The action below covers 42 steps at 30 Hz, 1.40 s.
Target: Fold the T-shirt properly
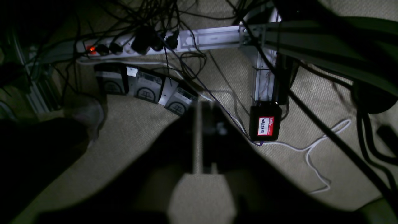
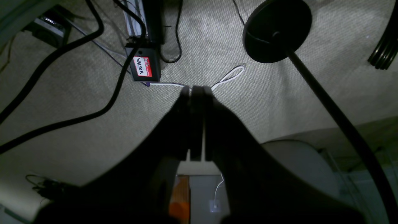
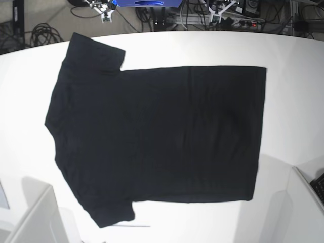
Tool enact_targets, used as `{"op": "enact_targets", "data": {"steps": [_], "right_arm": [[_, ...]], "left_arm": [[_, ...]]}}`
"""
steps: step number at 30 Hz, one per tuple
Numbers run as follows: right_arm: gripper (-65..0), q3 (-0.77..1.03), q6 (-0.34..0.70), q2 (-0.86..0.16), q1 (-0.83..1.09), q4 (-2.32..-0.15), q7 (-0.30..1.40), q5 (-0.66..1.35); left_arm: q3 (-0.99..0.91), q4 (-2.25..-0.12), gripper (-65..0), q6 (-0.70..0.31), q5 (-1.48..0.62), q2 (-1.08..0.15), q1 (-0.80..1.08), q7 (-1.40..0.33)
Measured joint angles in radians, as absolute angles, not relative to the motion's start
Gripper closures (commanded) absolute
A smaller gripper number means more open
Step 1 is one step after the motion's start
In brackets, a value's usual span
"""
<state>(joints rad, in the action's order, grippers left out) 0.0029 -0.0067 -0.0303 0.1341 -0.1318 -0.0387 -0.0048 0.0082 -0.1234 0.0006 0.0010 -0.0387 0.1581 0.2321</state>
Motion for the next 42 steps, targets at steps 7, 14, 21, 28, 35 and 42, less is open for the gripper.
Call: {"op": "enact_targets", "data": {"steps": [7,14,21,28,35,42], "right_arm": [[0.0,0.0,-0.007,-0.032,0.18,-0.132,-0.159,-0.009],[0.0,0.0,-0.007,-0.033,0.184,-0.131,-0.091,-0.009],[0.0,0.001,-0.007,-0.07,0.269,-0.318,-0.089,-0.005],[0.0,0.002,-0.002,-0.097,0.461,-0.554,-0.072,0.138],[0.0,0.003,-0.009,-0.165,0.664,-0.868,-0.078,0.308],[0.0,0.166,-0.002,-0.147,0.847,-1.133,-0.038,0.334]], "left_arm": [[0.008,-0.123,-22.9,0.001,0.007,-0.038,0.167,0.233],[0.01,-0.12,0.0,0.001,0.008,-0.039,0.17,0.233],[0.019,-0.232,0.0,0.001,0.014,-0.042,0.262,0.245],[0.116,-0.496,0.0,-0.045,0.049,-0.095,0.479,0.235],[0.044,-0.773,0.0,-0.049,0.049,-0.109,0.672,0.238],[0.041,-1.082,0.0,-0.041,-0.054,-0.181,0.876,0.228]]}}
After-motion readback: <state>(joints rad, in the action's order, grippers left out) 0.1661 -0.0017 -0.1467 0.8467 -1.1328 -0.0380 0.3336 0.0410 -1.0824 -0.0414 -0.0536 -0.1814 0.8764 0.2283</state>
